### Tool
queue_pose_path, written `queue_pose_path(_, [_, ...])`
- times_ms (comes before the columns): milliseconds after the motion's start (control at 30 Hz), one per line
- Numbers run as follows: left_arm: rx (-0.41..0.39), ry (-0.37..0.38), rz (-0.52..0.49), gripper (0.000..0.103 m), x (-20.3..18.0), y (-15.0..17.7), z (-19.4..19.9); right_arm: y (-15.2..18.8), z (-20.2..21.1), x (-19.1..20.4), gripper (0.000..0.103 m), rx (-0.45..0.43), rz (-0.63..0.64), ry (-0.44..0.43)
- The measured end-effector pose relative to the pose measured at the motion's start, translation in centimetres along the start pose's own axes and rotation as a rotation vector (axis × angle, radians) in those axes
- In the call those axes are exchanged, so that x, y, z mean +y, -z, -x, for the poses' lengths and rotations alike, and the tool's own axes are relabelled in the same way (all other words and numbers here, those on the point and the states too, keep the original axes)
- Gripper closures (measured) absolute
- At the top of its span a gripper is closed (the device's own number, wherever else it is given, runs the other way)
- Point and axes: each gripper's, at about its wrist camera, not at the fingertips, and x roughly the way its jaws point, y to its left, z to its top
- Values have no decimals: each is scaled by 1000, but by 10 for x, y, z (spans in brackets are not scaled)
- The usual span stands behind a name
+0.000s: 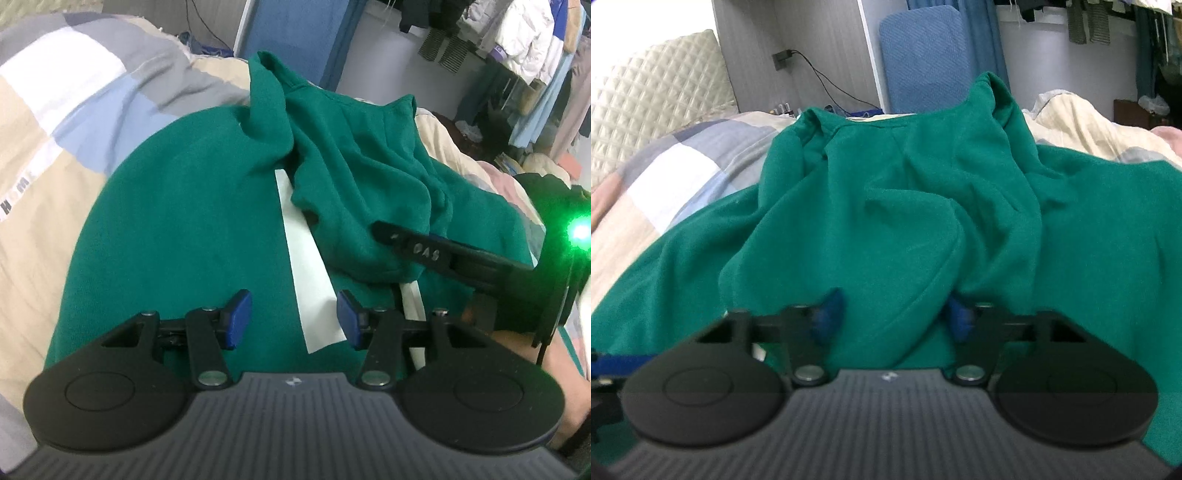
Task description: Fold large clothes
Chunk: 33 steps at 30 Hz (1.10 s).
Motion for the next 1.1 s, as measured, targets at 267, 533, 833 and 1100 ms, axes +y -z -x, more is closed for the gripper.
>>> queue_pose_path(267, [-13, 2, 23, 46, 7, 0, 6, -68, -6, 6, 90, -32, 117, 6])
queue_pose_path(533, [-18, 19, 61, 46, 23, -8, -8, -234, -68, 51, 91, -142, 287, 78])
queue_pose_path(833, [-39, 61, 116, 46, 38, -9, -29, -329, -150, 68, 90, -339, 276, 188])
queue_pose_path(1100, [-62, 103, 133, 46, 42, -3, -32, -294, -212, 34, 48, -256, 130, 165])
